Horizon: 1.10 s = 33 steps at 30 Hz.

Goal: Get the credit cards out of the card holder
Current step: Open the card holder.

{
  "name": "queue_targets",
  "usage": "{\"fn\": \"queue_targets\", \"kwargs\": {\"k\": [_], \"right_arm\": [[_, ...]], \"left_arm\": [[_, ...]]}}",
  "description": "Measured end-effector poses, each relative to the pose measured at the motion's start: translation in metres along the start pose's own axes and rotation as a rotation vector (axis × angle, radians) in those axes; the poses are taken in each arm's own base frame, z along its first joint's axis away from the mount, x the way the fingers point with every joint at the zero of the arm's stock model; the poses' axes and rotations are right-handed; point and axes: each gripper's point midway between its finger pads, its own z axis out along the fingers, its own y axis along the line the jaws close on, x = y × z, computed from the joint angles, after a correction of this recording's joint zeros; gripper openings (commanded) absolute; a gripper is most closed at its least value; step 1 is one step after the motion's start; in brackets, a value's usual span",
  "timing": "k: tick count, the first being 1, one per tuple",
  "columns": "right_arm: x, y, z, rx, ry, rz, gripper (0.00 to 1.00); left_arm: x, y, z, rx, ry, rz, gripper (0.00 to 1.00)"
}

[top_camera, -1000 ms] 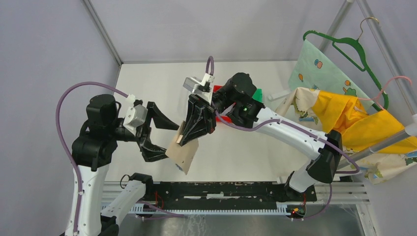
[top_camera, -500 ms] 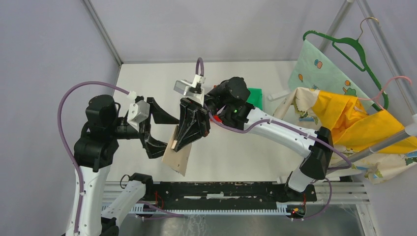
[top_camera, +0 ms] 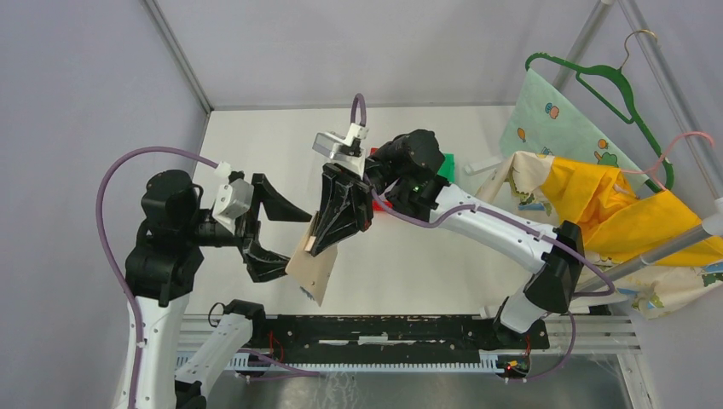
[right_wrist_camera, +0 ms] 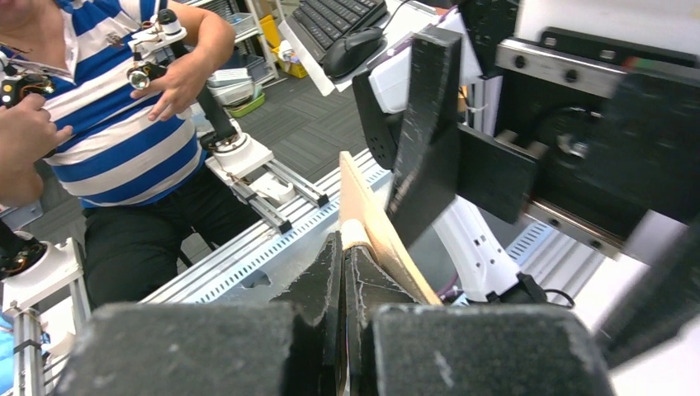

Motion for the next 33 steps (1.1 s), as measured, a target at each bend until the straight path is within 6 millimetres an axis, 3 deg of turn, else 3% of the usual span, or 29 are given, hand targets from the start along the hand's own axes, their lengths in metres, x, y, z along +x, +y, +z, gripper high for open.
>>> {"fn": "queue_targets", "kwargs": {"k": [5,11,16,33], "right_arm": [[-0.006,-0.001,-0.009,0.025,-0.008,-0.018,0.0],[-0.001,0.007,0.008,-0.027,0.0,-0.01,0.0],[0.0,0.002,0.015,-0.058,-0.003,0.008,0.0],[-0.017,0.001,0.011,-0.089,-0.012,-0.022,0.0]], "left_arm": [[-0.002,-0.011,-0.001,0.026,-0.007,0.011,1.0],[-0.004,-0.004,0.0,0.026,-0.002,-0.009,1.0],[-0.003,0.0,0.002,0.042,-0.001,-0.031,1.0],[-0.012,-0.038,-0.004,0.133,-0.029,0.039,1.0]]}}
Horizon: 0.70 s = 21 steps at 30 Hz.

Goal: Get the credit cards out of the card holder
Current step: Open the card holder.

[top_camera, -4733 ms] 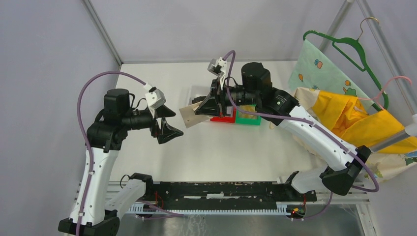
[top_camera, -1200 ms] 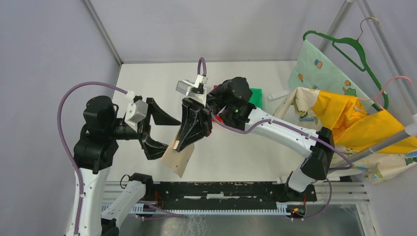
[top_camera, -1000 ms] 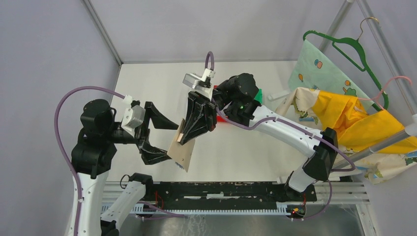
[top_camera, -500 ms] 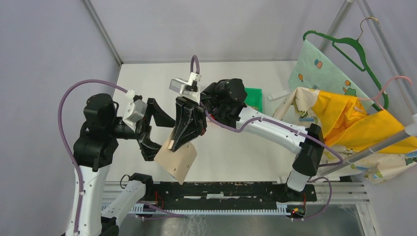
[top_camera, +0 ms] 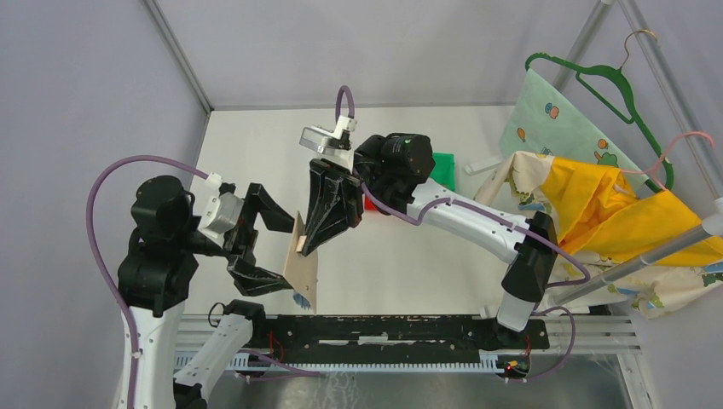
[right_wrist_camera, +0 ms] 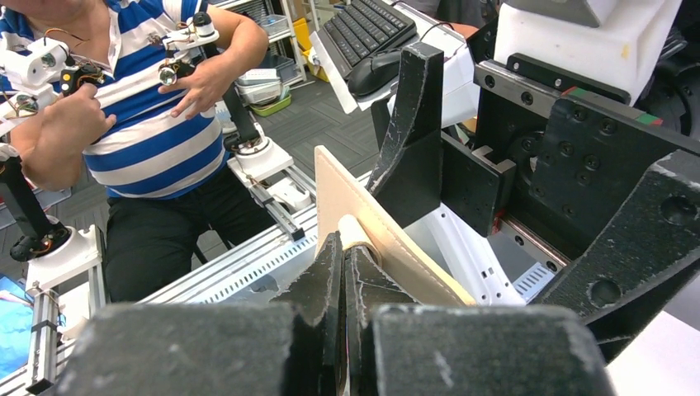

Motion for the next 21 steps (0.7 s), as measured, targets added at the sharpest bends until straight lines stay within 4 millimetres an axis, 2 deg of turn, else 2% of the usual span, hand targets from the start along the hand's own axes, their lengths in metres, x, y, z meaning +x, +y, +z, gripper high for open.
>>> {"fn": "queue_targets", "kwargs": {"k": [11,16,18,21], "right_arm": [[0.004,-0.007,0.023,-0.061,0.001,0.016,0.0],[-0.003,-0.012,0.026,-0.072,-0.003,-0.007,0.0],[-0.004,-0.012,0.024,-0.07,-0.004,-0.007,0.0],[-0.006,-0.011,0.019,-0.063,-0.009,-0.017,0.0]], "left_arm": [[-0.002,0.006,0.001,0.015,0.0,-0.023,1.0],[-0.005,0.004,0.001,0.02,-0.002,-0.013,0.98],[-0.005,0.003,0.001,0.019,-0.002,-0.009,0.85],[-0.005,0.001,0.0,0.012,-0.002,0.0,0.59]]}}
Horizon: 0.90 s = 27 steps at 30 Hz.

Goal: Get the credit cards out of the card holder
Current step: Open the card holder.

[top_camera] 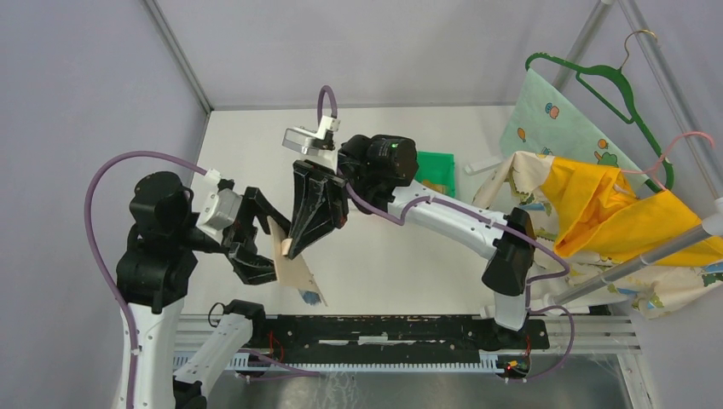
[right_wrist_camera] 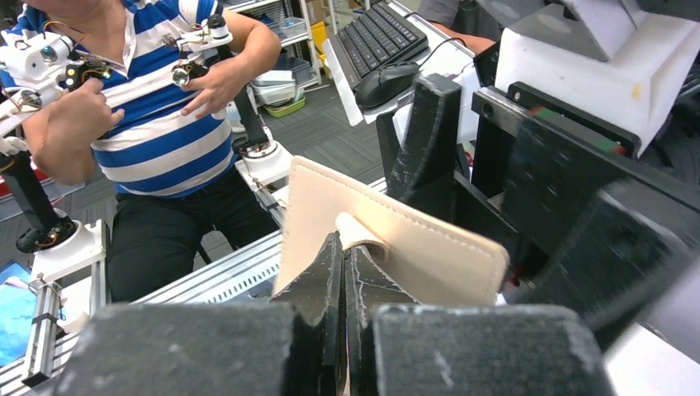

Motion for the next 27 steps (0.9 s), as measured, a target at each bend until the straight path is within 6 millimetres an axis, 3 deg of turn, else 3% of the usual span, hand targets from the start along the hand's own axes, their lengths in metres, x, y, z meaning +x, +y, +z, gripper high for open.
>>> {"fn": "queue_targets", "kwargs": {"k": [3,5,9,12,15,18,23,27], "right_arm": [[0.001,0.005,-0.008,0.019,-0.004,0.005,0.0],[-0.001,0.009,-0.016,0.041,-0.003,-0.007,0.04],[-0.001,0.016,-0.022,0.066,0.001,-0.023,0.43],[-0.002,0.016,-0.027,0.088,-0.008,-0.04,0.8],[-0.006,0.009,-0.039,0.138,-0.034,-0.037,0.98],[-0.012,-0.002,-0.069,0.24,-0.075,-0.026,0.98],[-0.01,-0.013,-0.141,0.539,-0.145,-0.023,0.98],[-0.001,-0.007,-0.166,0.781,-0.126,-0.142,0.98]], "left_arm": [[0.0,0.002,0.0,-0.011,0.002,0.003,0.36],[0.001,0.004,0.0,-0.018,0.003,0.0,0.28],[0.0,0.006,0.0,-0.021,0.003,-0.002,0.14],[0.001,0.01,0.0,-0.027,0.005,-0.014,0.06],[0.002,0.015,0.0,-0.046,0.009,-0.023,0.02],[0.004,0.023,0.0,-0.077,0.016,-0.035,0.02],[0.007,0.052,-0.002,-0.178,0.03,-0.123,0.02],[0.005,0.075,-0.001,-0.231,0.019,-0.242,0.02]]}}
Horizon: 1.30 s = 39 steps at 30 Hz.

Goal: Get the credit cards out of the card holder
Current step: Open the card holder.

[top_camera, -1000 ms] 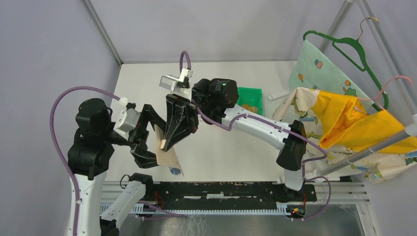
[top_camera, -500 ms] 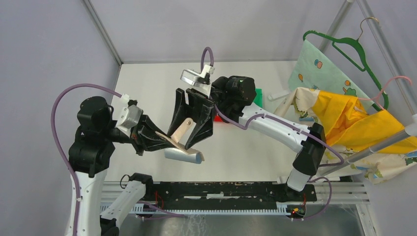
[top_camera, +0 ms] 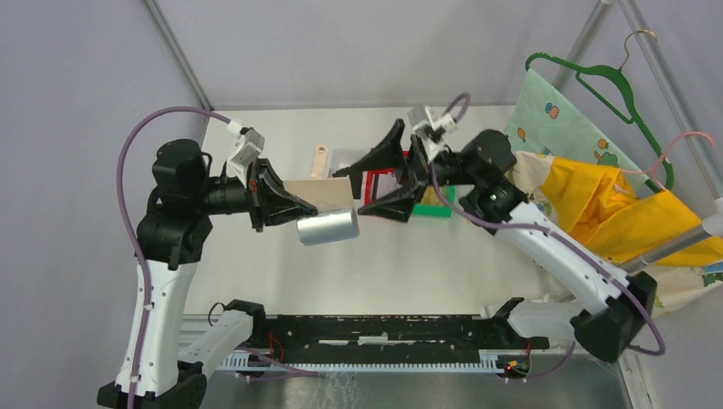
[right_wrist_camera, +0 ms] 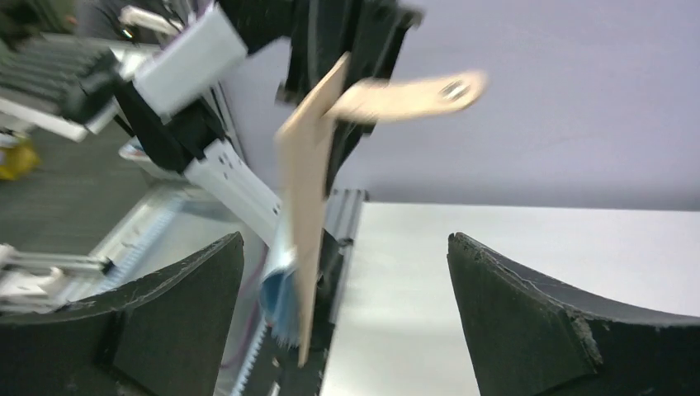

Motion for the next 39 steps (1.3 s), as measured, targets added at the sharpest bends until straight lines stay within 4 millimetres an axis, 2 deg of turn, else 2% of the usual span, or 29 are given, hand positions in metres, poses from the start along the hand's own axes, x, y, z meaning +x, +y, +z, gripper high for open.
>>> {"fn": "queue_targets", "kwargs": {"k": [6,9,11,17,20,25,32,34,39], "right_arm": [[0.053,0.026,-0.039,0.081,0.016,-0.171,0.98],[0.076,0.026,-0.047,0.082,0.026,-0.184,0.94],[0.083,0.023,-0.046,0.079,0.031,-0.182,0.89],[0.085,0.014,-0.037,0.063,0.023,-0.182,0.85],[0.084,0.012,-0.031,0.041,0.006,-0.163,0.79],[0.073,0.022,-0.021,-0.024,-0.043,-0.145,0.63],[0.056,0.036,-0.008,-0.099,-0.083,-0.147,0.48],[0.057,0.035,-0.006,-0.101,-0.081,-0.136,0.47],[0.063,0.032,-0.005,-0.097,-0.062,-0.121,0.58]], "left_arm": [[-0.014,0.019,0.007,-0.033,-0.03,-0.119,0.02],[-0.018,0.017,0.007,-0.03,-0.042,-0.138,0.02],[-0.022,0.015,0.007,-0.026,-0.052,-0.142,0.02],[-0.03,0.009,0.007,-0.007,-0.071,-0.151,0.02],[-0.031,0.006,0.007,0.003,-0.072,-0.156,0.02],[-0.032,0.005,0.007,0.012,-0.071,-0.151,0.02],[-0.031,0.004,0.007,0.018,-0.069,-0.153,0.02],[-0.031,0.004,0.007,0.019,-0.068,-0.154,0.02],[-0.031,0.004,0.007,0.021,-0.069,-0.164,0.02]]}}
